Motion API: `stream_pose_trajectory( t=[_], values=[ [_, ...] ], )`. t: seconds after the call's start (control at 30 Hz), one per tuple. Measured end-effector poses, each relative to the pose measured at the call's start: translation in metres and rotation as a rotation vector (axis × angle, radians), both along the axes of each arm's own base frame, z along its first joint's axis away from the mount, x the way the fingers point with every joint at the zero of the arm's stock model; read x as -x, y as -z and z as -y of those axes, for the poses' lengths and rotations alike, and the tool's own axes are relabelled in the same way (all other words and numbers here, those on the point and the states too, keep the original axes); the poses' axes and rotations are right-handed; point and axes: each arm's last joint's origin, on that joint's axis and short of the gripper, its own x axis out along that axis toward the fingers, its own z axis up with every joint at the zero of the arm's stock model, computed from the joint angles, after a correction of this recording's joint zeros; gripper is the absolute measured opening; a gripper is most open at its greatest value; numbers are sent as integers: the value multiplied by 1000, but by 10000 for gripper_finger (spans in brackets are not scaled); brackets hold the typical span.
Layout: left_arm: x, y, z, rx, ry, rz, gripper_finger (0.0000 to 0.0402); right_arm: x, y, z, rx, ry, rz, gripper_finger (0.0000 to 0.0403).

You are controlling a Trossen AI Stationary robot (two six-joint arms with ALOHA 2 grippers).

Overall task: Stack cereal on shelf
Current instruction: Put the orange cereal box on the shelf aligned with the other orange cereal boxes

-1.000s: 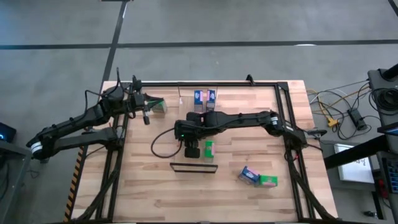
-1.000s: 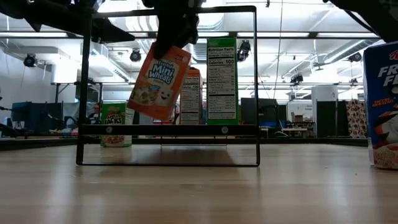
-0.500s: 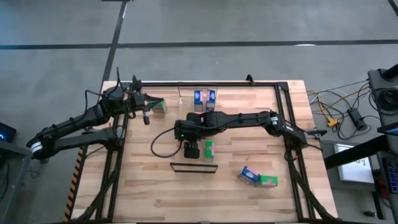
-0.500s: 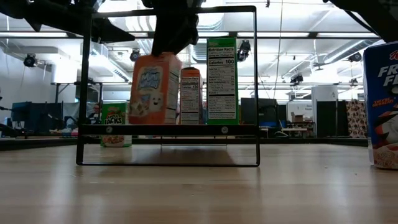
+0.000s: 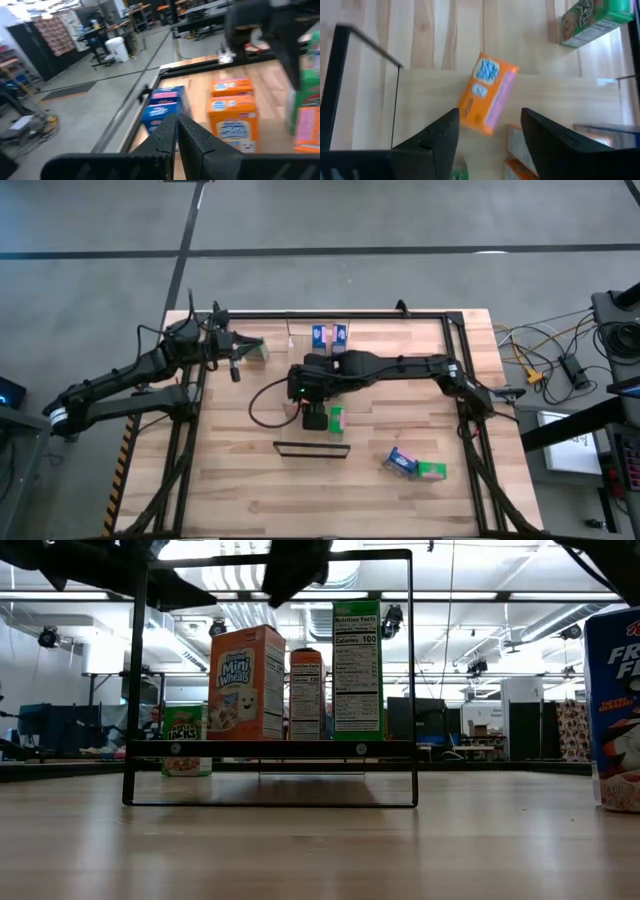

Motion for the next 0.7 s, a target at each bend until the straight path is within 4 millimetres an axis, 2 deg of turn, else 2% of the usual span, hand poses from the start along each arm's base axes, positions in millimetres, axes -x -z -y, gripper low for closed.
stream_pose_trajectory(
  t=[0.17, 0.27, 0.4, 0.53, 0.7],
  values=[
    [-2, 1, 6, 30, 45, -4, 0, 17, -13, 1, 29, -44, -37, 153],
    [-3, 2, 9, 57, 65, -5, 0, 19, -13, 1, 47, -74, -50, 114],
    [-5, 2, 15, 93, 100, 0, 0, 21, -6, 0, 68, -112, -106, 61],
    [-8, 2, 22, 116, 148, 3, 0, 23, 10, -2, 75, -146, -175, 17],
    [-10, 1, 31, 141, 206, 8, 0, 45, 19, -1, 64, -120, -234, 9]
  ],
)
